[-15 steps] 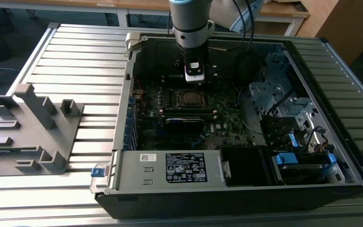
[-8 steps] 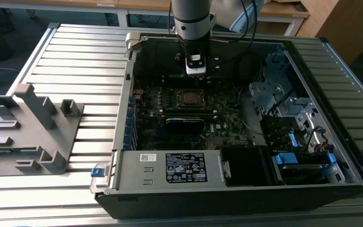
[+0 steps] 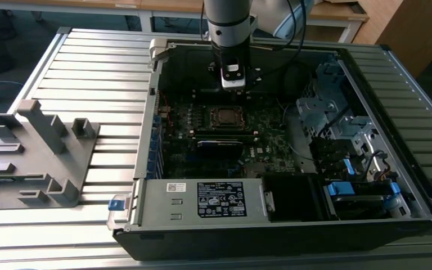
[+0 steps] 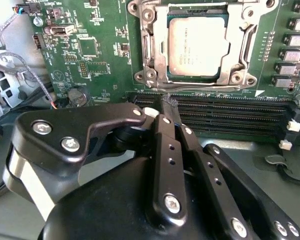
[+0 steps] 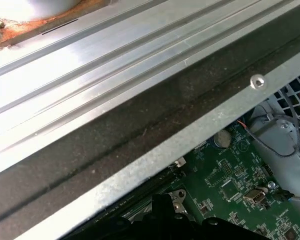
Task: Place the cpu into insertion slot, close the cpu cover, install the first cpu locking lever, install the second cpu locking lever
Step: 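Install the first cpu locking lever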
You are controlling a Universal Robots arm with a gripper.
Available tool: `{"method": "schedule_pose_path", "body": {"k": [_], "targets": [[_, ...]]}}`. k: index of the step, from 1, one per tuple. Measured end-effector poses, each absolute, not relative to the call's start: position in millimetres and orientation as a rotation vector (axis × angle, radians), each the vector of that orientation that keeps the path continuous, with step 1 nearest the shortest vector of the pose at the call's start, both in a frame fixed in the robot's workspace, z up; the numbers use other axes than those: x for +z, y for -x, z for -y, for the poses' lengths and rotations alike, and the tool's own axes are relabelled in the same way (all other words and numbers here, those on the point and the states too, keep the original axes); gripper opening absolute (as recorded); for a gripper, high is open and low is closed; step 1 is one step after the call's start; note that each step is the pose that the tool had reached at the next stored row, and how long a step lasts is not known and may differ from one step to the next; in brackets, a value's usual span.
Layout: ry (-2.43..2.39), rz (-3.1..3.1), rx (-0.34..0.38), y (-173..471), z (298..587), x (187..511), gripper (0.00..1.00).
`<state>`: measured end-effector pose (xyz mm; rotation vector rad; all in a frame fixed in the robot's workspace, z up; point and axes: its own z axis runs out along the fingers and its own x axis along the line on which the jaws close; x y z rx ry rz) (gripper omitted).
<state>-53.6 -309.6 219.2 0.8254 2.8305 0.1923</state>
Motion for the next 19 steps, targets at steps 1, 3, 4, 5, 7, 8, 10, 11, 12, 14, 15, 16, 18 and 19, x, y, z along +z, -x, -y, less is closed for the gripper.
{"method": "schedule_pose_path", "body": {"k": [1, 3, 4, 5, 7, 8, 10, 11, 12, 14, 15, 16, 18, 19], "targets": [[-0.825, -2.831, 0.192, 53.6, 309.6, 219.2, 0.1], [-0.827, -2.837, 0.189, 53.6, 309.6, 219.1, 0.1], [-0.83, -2.844, 0.186, 53.6, 309.7, 219.0, 0.1], [-0.833, -2.854, 0.182, 53.6, 309.7, 218.7, 0.1], [-0.838, -2.879, 0.172, 53.6, 309.6, 218.1, 0.1], [-0.839, -2.882, 0.171, 53.6, 309.6, 218.2, 0.1], [-0.839, -2.882, 0.171, 53.7, 309.7, 218.2, 0.1], [-0.839, -2.882, 0.171, 53.7, 309.6, 218.2, 0.1], [-0.839, -2.882, 0.171, 53.7, 309.7, 218.2, 0.1], [-0.83, -2.882, 0.149, 53.6, 309.6, 218.1, 0.1], [-0.822, -2.883, 0.126, 53.6, 309.6, 218.1, 0.1], [-0.813, -2.884, 0.102, 53.6, 309.6, 218.1, 0.1], [-0.785, -2.89, 0.071, 53.6, 309.7, 218.0, 0.1], [-0.773, -2.893, 0.066, 53.6, 309.6, 218.0, 0.1]]}}
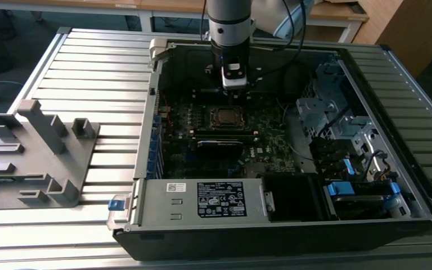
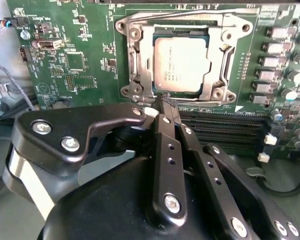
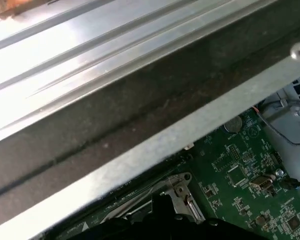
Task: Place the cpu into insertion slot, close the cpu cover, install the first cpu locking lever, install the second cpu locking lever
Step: 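Install the first cpu locking lever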
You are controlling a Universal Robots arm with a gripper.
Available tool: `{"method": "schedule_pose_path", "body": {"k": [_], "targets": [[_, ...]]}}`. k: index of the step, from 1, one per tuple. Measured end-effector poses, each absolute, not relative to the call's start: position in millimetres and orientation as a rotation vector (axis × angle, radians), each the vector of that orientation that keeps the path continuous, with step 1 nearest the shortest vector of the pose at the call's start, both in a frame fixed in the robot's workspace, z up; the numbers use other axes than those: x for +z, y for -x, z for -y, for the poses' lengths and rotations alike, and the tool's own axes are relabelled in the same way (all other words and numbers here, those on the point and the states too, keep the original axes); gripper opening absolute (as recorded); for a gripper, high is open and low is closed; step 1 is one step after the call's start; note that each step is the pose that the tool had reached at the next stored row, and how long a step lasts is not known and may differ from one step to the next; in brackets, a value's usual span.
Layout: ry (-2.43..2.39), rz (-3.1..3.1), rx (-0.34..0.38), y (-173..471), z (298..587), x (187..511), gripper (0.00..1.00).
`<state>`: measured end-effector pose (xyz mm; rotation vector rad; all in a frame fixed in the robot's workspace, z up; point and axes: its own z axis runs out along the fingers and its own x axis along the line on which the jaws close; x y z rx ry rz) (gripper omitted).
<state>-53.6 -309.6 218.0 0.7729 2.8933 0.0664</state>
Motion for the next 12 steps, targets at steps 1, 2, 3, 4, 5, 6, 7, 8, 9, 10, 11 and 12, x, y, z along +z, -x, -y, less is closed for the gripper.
{"method": "schedule_pose_path", "body": {"k": [1, 2, 3, 4, 5, 6, 7, 8, 9, 10, 11, 12], "targets": [[-0.759, -2.897, 0.065, 53.7, 309.7, 218.1, 0.1], [-0.742, -2.902, 0.066, 53.7, 309.7, 218.1, 0.1], [-0.724, -2.906, 0.067, 53.7, 309.7, 218.1, 0.1], [-0.703, -2.912, 0.069, 53.7, 309.6, 218.0, 0.1], [-0.687, -2.916, 0.07, 53.6, 309.6, 218.0, 0.1], [-0.674, -2.919, 0.071, 53.6, 309.7, 218.0, 0.1], [-0.664, -2.922, 0.072, 53.6, 309.7, 218.0, 0.1], [-0.653, -2.924, 0.072, 53.6, 309.8, 218.0, 0.1], [-0.643, -2.926, 0.072, 53.6, 309.8, 218.0, 0.1], [-0.632, -2.928, 0.064, 53.6, 309.7, 218.0, 0.1], [-0.623, -2.929, 0.052, 53.6, 309.8, 218.0, 0.1], [-0.613, -2.929, 0.034, 53.6, 309.8, 218.0, 0.1]]}}
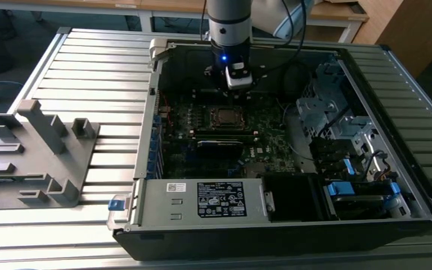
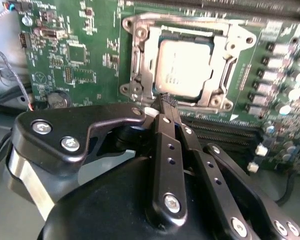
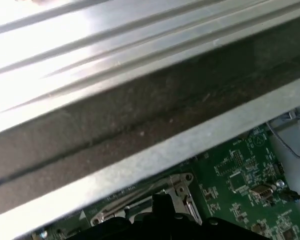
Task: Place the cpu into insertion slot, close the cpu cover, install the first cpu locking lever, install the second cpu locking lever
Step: 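Install the first cpu locking lever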
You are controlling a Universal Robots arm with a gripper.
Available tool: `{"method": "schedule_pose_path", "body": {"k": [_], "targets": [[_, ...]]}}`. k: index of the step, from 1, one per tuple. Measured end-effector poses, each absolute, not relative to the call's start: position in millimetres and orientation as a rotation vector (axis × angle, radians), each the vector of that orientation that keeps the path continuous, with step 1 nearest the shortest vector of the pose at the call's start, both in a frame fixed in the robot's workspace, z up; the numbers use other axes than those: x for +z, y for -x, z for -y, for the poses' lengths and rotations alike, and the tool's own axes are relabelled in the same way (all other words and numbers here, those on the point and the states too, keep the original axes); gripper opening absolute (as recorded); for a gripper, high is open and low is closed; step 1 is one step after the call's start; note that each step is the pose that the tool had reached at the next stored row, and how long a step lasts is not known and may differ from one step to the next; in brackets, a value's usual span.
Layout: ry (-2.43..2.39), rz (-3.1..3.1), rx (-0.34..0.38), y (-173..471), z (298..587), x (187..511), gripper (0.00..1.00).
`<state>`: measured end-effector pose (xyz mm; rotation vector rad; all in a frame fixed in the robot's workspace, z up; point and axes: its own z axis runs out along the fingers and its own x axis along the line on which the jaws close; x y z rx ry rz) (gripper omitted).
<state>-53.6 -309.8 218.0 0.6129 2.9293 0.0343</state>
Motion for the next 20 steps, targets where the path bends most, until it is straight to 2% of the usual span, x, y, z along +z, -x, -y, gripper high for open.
{"method": "schedule_pose_path", "body": {"k": [3, 20], "targets": [[-0.591, -2.929, -0.004, 53.6, 309.8, 217.9, 0.1], [-0.476, -2.968, -0.003, 53.8, 309.8, 215.2, 0.1]]}}
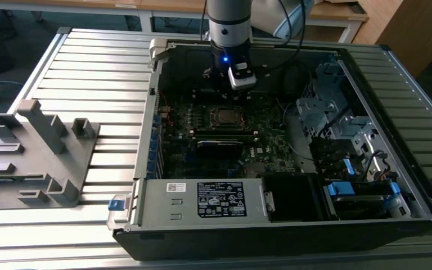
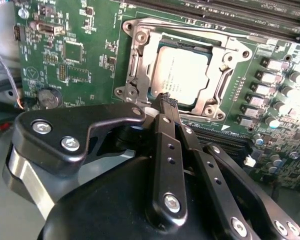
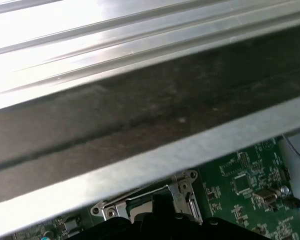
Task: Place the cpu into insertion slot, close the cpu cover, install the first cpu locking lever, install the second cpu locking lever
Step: 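Install the first cpu locking lever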
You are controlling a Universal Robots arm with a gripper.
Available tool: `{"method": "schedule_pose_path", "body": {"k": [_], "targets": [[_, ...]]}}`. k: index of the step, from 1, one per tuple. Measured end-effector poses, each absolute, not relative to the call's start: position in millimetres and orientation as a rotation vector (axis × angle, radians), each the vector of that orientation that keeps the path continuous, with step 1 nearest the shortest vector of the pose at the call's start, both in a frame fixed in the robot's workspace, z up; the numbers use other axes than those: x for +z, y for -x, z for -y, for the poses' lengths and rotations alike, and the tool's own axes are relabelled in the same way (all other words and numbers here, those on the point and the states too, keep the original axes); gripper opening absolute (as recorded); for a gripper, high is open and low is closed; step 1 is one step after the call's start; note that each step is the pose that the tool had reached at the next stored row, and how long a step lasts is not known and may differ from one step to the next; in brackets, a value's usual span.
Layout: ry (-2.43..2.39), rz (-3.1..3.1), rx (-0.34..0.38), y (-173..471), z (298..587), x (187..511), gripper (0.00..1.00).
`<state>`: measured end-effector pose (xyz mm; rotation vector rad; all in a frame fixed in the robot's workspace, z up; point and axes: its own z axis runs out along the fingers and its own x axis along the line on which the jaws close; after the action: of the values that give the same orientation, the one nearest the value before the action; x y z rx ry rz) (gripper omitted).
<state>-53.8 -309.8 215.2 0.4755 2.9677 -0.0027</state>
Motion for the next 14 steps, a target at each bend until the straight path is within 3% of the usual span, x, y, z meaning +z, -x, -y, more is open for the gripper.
{"method": "schedule_pose_path", "body": {"k": [14], "targets": [[-0.438, -2.974, 0.0, 53.8, 309.9, 218.9, 0.1]]}}
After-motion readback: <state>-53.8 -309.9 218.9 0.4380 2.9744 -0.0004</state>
